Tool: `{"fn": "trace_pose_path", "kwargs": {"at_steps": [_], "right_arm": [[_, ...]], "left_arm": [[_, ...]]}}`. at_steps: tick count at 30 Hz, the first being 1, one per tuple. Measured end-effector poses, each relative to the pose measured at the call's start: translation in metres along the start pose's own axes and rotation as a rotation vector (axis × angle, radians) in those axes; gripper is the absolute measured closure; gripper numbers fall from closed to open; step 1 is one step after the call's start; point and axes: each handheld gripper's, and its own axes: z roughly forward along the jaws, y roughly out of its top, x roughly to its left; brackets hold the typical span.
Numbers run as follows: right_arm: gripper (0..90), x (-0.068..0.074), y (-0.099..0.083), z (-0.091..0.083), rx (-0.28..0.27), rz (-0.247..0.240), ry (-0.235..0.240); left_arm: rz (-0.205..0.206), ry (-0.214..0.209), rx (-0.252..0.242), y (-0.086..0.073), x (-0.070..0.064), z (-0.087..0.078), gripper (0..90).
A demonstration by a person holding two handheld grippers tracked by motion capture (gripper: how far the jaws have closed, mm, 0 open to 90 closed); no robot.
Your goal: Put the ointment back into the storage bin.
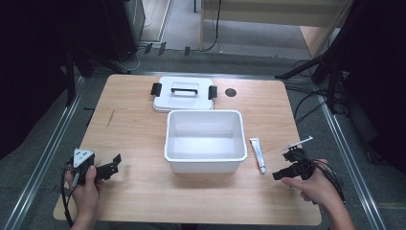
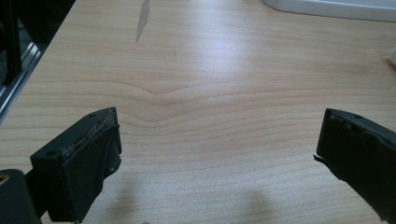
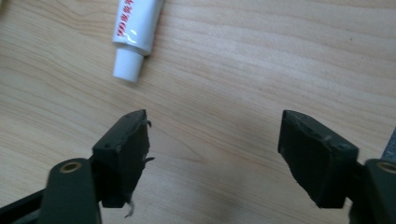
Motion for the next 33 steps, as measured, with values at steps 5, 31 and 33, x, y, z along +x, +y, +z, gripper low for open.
{"fn": "trace_pose_path", "kwargs": {"at_steps": [5, 31, 33], "right_arm": [[31.4, 0.005, 0.013, -0.005, 0.036, -0.002, -0.006], [47.0, 0.034, 0.085, 0.013, 0.218, 0.131, 0.027], [48.2, 0.035, 0.088, 0.016, 0.216, 0.143, 0.026]], "left_arm": [[0.001, -0.002, 0.001, 0.000, 0.000, 0.000, 0.6], [-0.018, -0.011, 0.002, 0.000, 0.001, 0.000, 0.6], [-0.018, -0.011, 0.003, 0.000, 0.001, 0.000, 0.6]]}}
